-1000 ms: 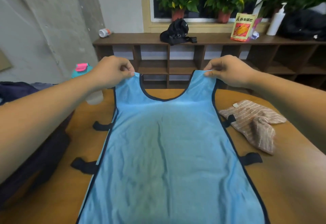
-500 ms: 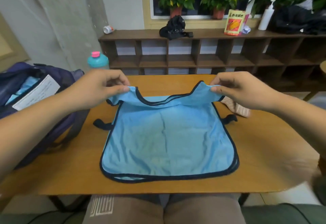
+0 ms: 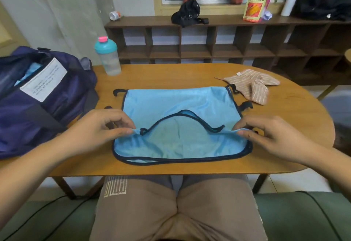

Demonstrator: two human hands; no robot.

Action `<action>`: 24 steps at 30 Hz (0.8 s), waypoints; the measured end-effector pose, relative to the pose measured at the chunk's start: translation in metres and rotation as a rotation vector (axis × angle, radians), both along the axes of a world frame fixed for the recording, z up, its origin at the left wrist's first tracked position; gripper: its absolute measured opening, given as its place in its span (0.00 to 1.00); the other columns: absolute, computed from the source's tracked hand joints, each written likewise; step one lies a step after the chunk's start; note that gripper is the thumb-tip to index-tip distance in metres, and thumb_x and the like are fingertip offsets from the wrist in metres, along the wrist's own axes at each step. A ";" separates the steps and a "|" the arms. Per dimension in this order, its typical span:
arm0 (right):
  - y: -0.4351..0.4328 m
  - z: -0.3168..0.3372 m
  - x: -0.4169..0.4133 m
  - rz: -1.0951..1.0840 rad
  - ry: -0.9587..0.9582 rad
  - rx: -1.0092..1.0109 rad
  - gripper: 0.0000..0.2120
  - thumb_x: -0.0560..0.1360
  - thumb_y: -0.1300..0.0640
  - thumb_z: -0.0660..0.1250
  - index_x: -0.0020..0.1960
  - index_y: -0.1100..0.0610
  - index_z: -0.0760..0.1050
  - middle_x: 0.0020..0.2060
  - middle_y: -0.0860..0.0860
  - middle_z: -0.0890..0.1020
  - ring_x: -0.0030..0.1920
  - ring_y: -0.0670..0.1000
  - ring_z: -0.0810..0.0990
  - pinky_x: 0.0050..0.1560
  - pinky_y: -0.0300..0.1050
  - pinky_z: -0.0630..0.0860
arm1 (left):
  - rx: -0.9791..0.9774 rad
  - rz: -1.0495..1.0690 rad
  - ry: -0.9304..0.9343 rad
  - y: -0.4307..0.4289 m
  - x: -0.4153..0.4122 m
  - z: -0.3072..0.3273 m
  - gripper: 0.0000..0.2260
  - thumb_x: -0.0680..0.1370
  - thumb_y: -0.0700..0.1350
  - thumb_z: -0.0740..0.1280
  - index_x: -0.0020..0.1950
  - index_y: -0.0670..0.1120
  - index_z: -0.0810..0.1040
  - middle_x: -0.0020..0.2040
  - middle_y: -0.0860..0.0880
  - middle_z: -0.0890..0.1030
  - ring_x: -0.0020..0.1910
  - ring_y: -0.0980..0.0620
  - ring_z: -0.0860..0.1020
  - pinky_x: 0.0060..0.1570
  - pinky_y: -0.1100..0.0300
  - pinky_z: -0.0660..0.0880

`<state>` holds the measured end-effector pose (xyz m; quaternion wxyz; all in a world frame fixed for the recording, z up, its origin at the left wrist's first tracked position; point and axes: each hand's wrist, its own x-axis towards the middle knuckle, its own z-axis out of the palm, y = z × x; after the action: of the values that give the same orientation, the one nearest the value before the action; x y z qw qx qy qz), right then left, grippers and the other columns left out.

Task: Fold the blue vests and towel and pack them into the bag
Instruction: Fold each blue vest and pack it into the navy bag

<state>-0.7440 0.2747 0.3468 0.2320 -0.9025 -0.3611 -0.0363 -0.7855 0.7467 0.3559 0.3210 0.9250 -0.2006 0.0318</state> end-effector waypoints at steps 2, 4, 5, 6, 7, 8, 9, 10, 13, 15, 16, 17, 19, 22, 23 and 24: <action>-0.003 -0.012 -0.004 0.027 0.006 -0.040 0.06 0.84 0.50 0.67 0.59 0.44 0.81 0.52 0.38 0.83 0.54 0.42 0.83 0.51 0.45 0.80 | 0.025 -0.054 0.007 0.001 -0.005 -0.013 0.06 0.78 0.59 0.75 0.51 0.58 0.87 0.50 0.54 0.85 0.47 0.50 0.83 0.48 0.44 0.80; -0.004 -0.020 -0.006 0.066 0.013 -0.068 0.06 0.84 0.50 0.67 0.59 0.45 0.80 0.54 0.38 0.82 0.57 0.41 0.82 0.54 0.43 0.79 | 0.051 -0.105 0.018 0.001 -0.009 -0.022 0.05 0.78 0.59 0.76 0.51 0.60 0.87 0.50 0.55 0.85 0.47 0.50 0.83 0.46 0.46 0.80; -0.005 -0.023 -0.007 0.080 0.014 -0.073 0.07 0.84 0.50 0.66 0.60 0.45 0.81 0.55 0.38 0.81 0.58 0.41 0.81 0.56 0.43 0.79 | 0.065 -0.117 0.034 0.001 -0.010 -0.026 0.03 0.78 0.56 0.77 0.51 0.60 0.87 0.50 0.55 0.84 0.46 0.50 0.83 0.46 0.46 0.80; -0.006 -0.024 -0.007 0.091 0.014 -0.074 0.07 0.84 0.50 0.66 0.60 0.46 0.81 0.56 0.38 0.80 0.59 0.42 0.81 0.57 0.43 0.78 | 0.083 -0.122 0.043 0.001 -0.011 -0.028 0.04 0.77 0.54 0.77 0.50 0.61 0.87 0.50 0.56 0.84 0.47 0.50 0.83 0.46 0.46 0.80; -0.006 -0.024 -0.008 0.100 0.007 -0.075 0.08 0.84 0.50 0.66 0.60 0.47 0.81 0.56 0.38 0.80 0.59 0.42 0.81 0.57 0.43 0.78 | 0.101 -0.126 0.046 0.001 -0.011 -0.029 0.04 0.76 0.52 0.78 0.50 0.61 0.87 0.50 0.57 0.84 0.47 0.51 0.83 0.46 0.47 0.80; -0.006 -0.024 -0.009 0.108 -0.006 -0.080 0.08 0.84 0.51 0.66 0.61 0.47 0.82 0.57 0.38 0.80 0.59 0.42 0.81 0.58 0.43 0.78 | 0.122 -0.129 0.050 0.001 -0.012 -0.029 0.05 0.76 0.51 0.78 0.50 0.61 0.87 0.50 0.57 0.84 0.47 0.52 0.83 0.46 0.48 0.80; -0.007 -0.023 -0.011 0.116 -0.024 -0.087 0.08 0.84 0.52 0.66 0.61 0.48 0.82 0.57 0.39 0.80 0.59 0.42 0.81 0.58 0.43 0.78 | 0.138 -0.133 0.056 0.002 -0.012 -0.029 0.06 0.76 0.51 0.78 0.50 0.61 0.86 0.49 0.58 0.84 0.47 0.53 0.83 0.46 0.50 0.80; -0.007 -0.023 -0.012 0.124 -0.046 -0.093 0.08 0.84 0.54 0.66 0.61 0.48 0.82 0.56 0.39 0.80 0.59 0.43 0.81 0.57 0.44 0.79 | 0.149 -0.135 0.066 0.002 -0.013 -0.029 0.06 0.76 0.51 0.79 0.50 0.61 0.87 0.49 0.58 0.84 0.48 0.54 0.84 0.46 0.52 0.80; -0.009 -0.024 -0.016 0.146 -0.118 -0.121 0.10 0.85 0.58 0.64 0.60 0.50 0.82 0.56 0.42 0.80 0.58 0.46 0.81 0.55 0.48 0.79 | 0.150 -0.127 0.091 0.000 -0.015 -0.029 0.05 0.75 0.51 0.79 0.49 0.61 0.87 0.49 0.59 0.84 0.49 0.56 0.84 0.49 0.60 0.78; -0.009 -0.028 -0.018 0.165 -0.155 -0.183 0.11 0.82 0.60 0.66 0.60 0.48 0.82 0.55 0.43 0.79 0.56 0.48 0.80 0.54 0.49 0.78 | 0.147 -0.124 0.104 -0.003 -0.018 -0.029 0.05 0.75 0.52 0.79 0.48 0.61 0.87 0.49 0.59 0.84 0.50 0.57 0.84 0.50 0.63 0.77; -0.007 -0.029 -0.019 0.167 -0.157 -0.218 0.13 0.80 0.61 0.68 0.60 0.48 0.81 0.55 0.43 0.78 0.55 0.47 0.79 0.54 0.48 0.78 | 0.148 -0.125 0.109 -0.004 -0.019 -0.028 0.04 0.76 0.52 0.78 0.48 0.61 0.87 0.49 0.59 0.84 0.50 0.57 0.84 0.51 0.62 0.78; -0.006 -0.030 -0.020 0.163 -0.142 -0.241 0.13 0.79 0.61 0.68 0.59 0.47 0.81 0.55 0.42 0.78 0.55 0.46 0.78 0.53 0.47 0.77 | 0.150 -0.126 0.115 -0.005 -0.019 -0.026 0.03 0.76 0.53 0.77 0.48 0.61 0.87 0.49 0.59 0.84 0.50 0.56 0.84 0.51 0.60 0.78; -0.004 -0.028 -0.022 0.137 -0.096 -0.248 0.13 0.77 0.59 0.67 0.58 0.45 0.80 0.55 0.40 0.76 0.54 0.44 0.77 0.52 0.46 0.77 | 0.162 -0.120 0.136 -0.005 -0.017 -0.023 0.02 0.78 0.55 0.75 0.49 0.61 0.87 0.50 0.60 0.84 0.50 0.55 0.84 0.52 0.54 0.80; -0.003 -0.023 -0.022 0.104 -0.055 -0.227 0.12 0.77 0.55 0.63 0.58 0.43 0.78 0.55 0.37 0.74 0.49 0.42 0.76 0.46 0.46 0.76 | 0.201 -0.086 0.178 -0.003 -0.012 -0.017 0.05 0.81 0.56 0.70 0.50 0.60 0.86 0.50 0.60 0.85 0.50 0.55 0.84 0.53 0.49 0.80; -0.002 -0.022 -0.021 0.091 -0.052 -0.217 0.12 0.79 0.56 0.63 0.59 0.43 0.77 0.54 0.37 0.74 0.48 0.42 0.77 0.44 0.46 0.76 | 0.188 -0.058 0.192 -0.003 -0.009 -0.015 0.05 0.81 0.55 0.69 0.50 0.59 0.86 0.49 0.59 0.86 0.49 0.55 0.85 0.52 0.48 0.81; -0.002 -0.022 -0.019 0.072 -0.053 -0.202 0.12 0.80 0.57 0.64 0.60 0.44 0.75 0.53 0.36 0.74 0.47 0.43 0.77 0.43 0.46 0.77 | 0.143 -0.017 0.206 -0.004 -0.006 -0.013 0.05 0.82 0.52 0.69 0.51 0.57 0.85 0.48 0.57 0.86 0.47 0.55 0.85 0.50 0.46 0.82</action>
<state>-0.7628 0.2731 0.3247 0.1313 -0.9065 -0.4010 -0.0151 -0.7918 0.7423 0.3427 0.2736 0.9422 -0.1762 -0.0805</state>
